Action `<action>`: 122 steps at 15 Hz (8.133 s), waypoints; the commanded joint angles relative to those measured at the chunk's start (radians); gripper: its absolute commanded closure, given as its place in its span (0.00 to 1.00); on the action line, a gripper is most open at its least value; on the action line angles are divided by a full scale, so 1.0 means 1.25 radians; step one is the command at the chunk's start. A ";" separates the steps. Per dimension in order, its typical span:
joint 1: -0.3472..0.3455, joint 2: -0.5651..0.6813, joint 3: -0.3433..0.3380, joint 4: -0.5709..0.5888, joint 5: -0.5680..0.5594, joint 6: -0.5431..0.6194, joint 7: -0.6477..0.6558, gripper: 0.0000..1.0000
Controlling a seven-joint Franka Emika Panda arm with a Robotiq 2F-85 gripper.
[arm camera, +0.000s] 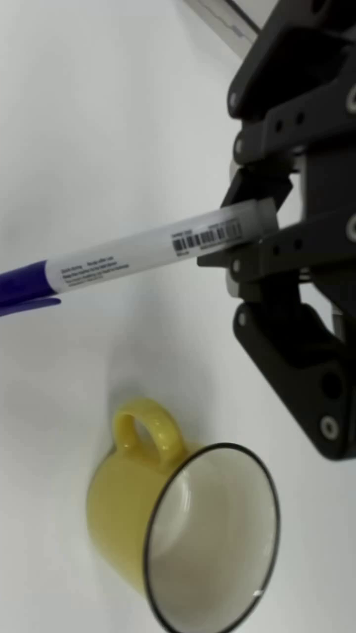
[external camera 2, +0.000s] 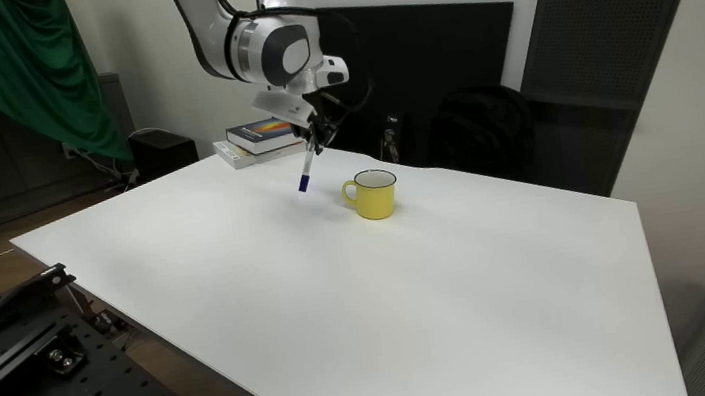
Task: Take the pen out of the cup, put it on the table then put it back in the cup
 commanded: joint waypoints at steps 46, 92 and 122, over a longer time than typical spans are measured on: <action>0.068 0.053 -0.130 -0.157 -0.116 0.031 0.146 0.00; 0.031 0.042 -0.208 0.054 -0.159 -0.152 0.162 0.96; 0.457 0.222 -0.570 -0.111 0.134 0.352 0.208 0.96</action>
